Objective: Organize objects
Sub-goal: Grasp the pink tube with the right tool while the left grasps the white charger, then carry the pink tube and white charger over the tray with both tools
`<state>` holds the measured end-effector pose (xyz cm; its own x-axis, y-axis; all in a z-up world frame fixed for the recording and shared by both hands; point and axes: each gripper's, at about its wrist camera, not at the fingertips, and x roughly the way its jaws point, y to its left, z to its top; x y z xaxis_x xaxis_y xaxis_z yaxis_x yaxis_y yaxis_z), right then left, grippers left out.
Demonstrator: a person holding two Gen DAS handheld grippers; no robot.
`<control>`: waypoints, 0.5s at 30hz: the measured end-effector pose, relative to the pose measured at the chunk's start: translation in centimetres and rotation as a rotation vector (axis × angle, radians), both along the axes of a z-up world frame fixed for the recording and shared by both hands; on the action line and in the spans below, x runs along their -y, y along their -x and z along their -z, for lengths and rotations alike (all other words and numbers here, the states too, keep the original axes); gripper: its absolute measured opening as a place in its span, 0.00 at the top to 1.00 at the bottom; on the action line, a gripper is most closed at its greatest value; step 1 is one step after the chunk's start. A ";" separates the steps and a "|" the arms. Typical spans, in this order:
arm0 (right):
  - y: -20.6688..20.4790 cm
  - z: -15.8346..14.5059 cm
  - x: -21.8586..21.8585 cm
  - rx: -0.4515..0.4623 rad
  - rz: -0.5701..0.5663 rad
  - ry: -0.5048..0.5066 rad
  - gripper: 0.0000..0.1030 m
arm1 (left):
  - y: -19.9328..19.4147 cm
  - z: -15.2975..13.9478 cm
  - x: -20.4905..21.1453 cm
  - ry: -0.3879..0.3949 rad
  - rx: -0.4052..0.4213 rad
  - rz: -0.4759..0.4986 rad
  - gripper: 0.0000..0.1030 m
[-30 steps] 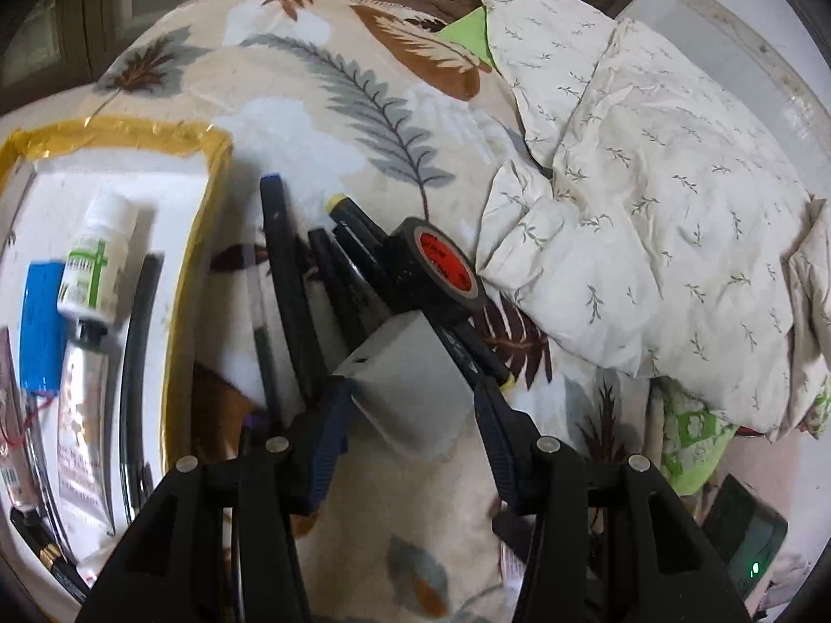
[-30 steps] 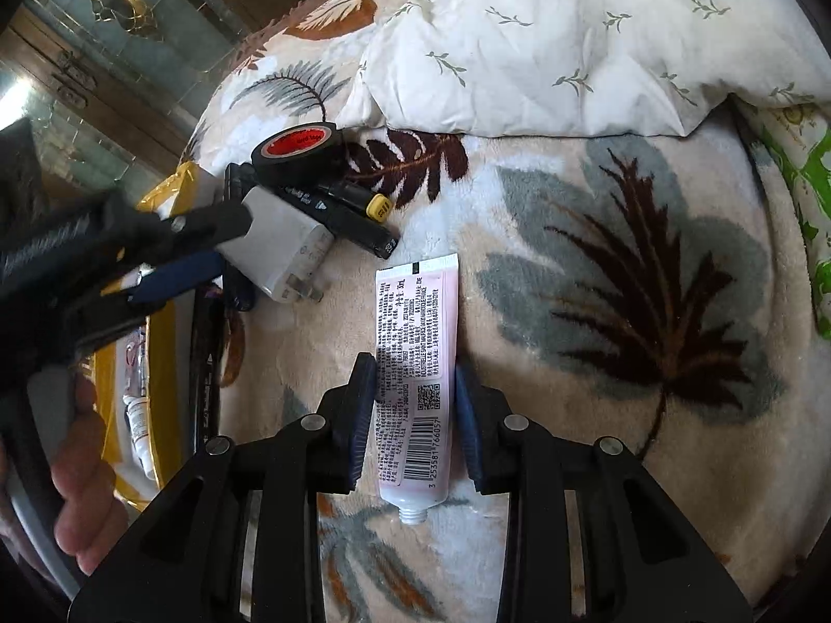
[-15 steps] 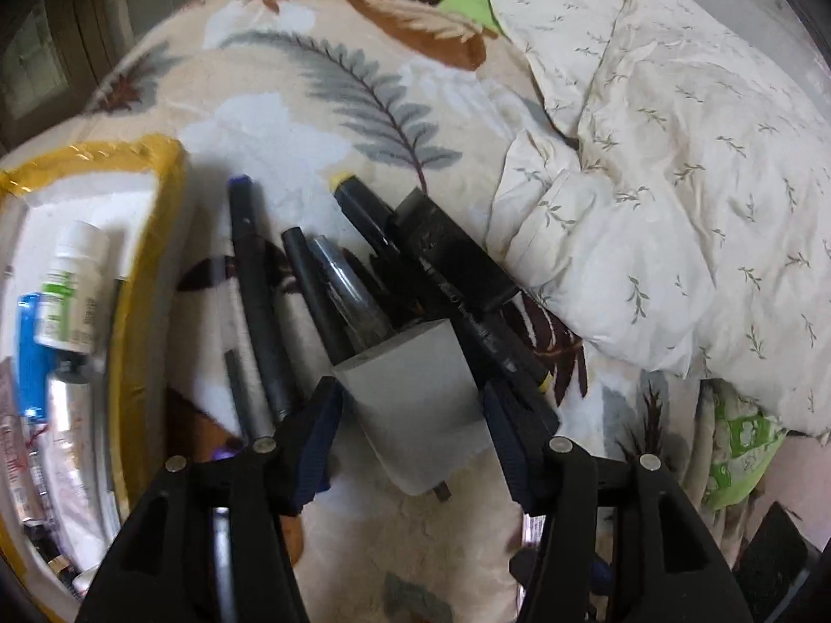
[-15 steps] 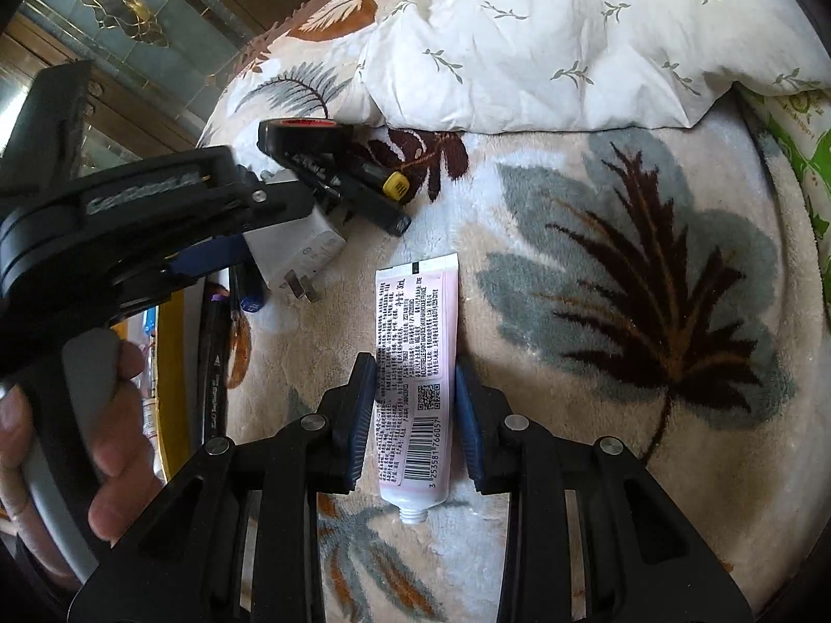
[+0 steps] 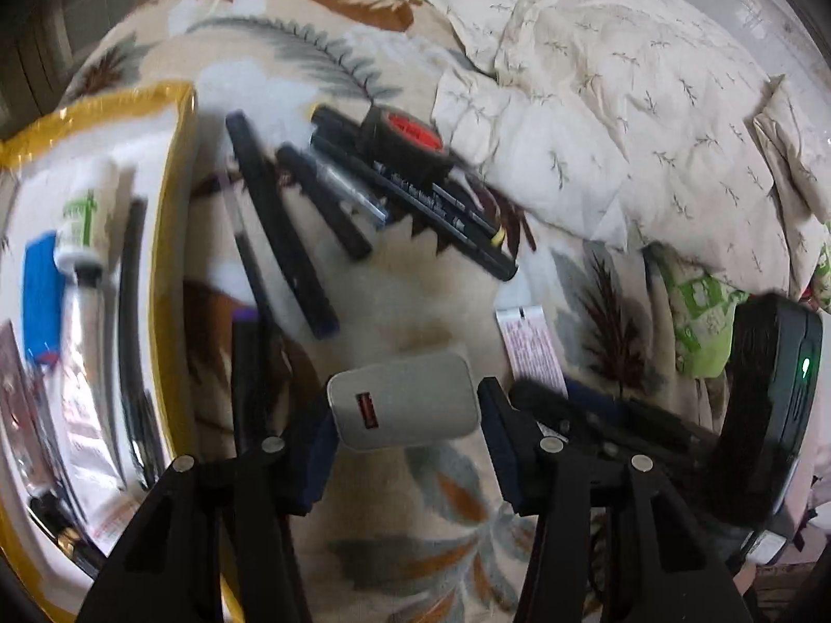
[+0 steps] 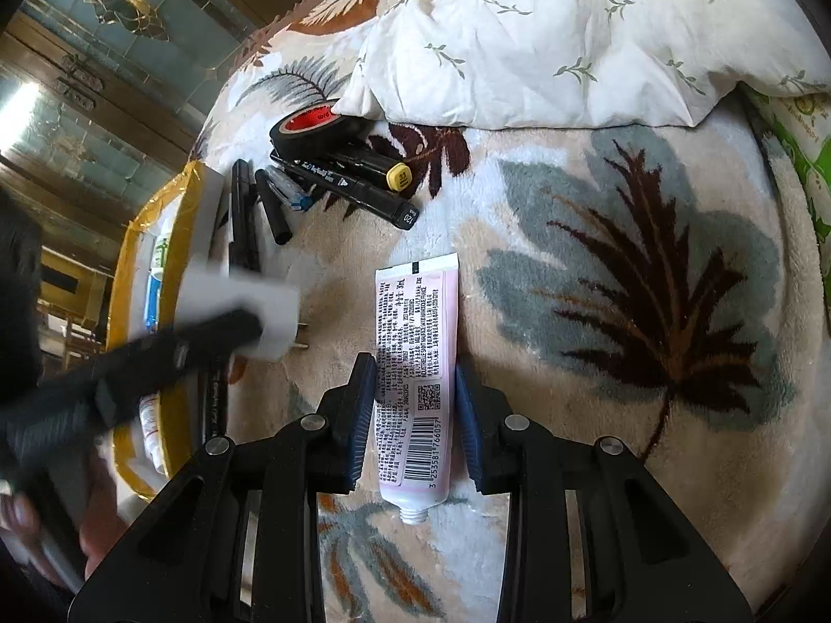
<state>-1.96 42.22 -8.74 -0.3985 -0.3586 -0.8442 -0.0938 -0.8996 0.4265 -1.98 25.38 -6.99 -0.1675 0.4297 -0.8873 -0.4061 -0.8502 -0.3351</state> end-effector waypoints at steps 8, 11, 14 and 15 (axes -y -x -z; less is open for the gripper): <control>0.3 -0.2 0.4 0.013 0.007 -0.015 0.70 | -0.1 0.0 0.4 -0.044 -0.016 -0.029 0.51; 0.2 -0.3 0.4 0.013 0.006 -0.015 0.70 | -1.0 0.3 0.9 -0.046 0.014 -0.001 0.53; 0.1 -0.4 0.4 0.011 0.004 -0.025 0.70 | -2.6 0.1 1.4 -0.048 0.019 0.060 0.51; 0.0 -0.4 0.4 0.009 0.001 -0.026 0.70 | -2.9 0.0 1.4 -0.040 0.022 0.069 0.51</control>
